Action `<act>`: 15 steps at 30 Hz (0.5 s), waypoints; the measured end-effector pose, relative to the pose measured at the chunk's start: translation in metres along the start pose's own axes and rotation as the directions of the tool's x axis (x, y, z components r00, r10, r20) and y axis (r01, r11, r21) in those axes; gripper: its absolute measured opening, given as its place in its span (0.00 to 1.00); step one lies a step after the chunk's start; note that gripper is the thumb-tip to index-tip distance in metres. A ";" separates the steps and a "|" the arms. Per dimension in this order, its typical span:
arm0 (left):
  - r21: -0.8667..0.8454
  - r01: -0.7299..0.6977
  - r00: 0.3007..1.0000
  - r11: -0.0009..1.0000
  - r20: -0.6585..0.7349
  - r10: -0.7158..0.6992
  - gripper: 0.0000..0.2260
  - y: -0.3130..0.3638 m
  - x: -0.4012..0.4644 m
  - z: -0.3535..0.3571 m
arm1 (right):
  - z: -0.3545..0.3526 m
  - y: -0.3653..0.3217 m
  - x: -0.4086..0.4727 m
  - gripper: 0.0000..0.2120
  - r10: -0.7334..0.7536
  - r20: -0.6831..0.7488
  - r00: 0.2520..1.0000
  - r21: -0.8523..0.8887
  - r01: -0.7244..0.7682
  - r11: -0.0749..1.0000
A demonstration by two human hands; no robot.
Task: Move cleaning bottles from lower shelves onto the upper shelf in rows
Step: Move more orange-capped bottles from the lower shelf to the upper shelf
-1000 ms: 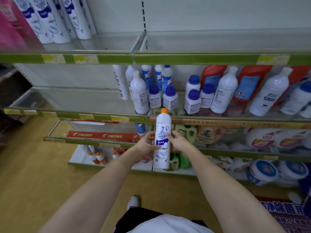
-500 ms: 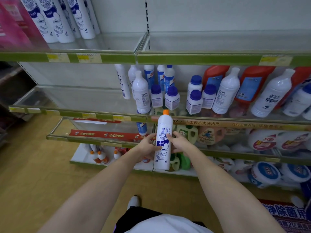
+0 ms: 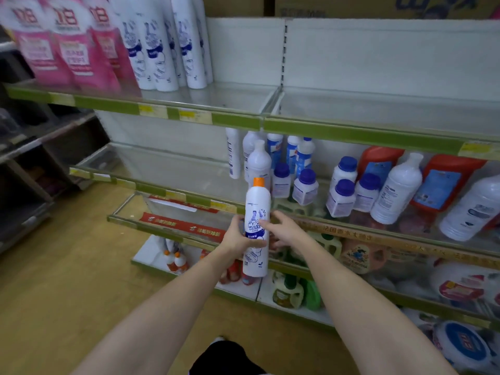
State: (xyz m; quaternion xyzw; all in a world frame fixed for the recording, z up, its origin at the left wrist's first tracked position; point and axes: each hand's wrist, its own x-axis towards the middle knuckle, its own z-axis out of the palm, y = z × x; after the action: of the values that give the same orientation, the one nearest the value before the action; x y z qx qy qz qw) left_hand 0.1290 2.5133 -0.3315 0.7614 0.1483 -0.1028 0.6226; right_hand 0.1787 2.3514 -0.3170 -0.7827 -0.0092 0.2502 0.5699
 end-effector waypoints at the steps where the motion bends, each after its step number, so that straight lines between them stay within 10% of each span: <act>1: -0.012 -0.018 0.999 1.000 -0.044 0.018 0.36 0.004 -0.002 -0.013 | 0.011 -0.012 0.005 0.24 -0.038 0.020 0.999 -0.018 0.039 0.999; 15: 0.148 -0.333 0.822 0.931 -0.438 0.363 0.34 0.118 0.008 -0.227 | 0.132 -0.231 0.076 0.20 -0.518 0.106 0.849 -0.031 0.523 0.852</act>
State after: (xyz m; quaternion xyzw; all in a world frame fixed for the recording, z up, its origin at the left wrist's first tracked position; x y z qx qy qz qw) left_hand 0.1717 2.7152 -0.1794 0.7980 0.1463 0.1904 0.5528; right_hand 0.2550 2.5725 -0.1688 -0.7545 -0.2548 0.1227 0.5922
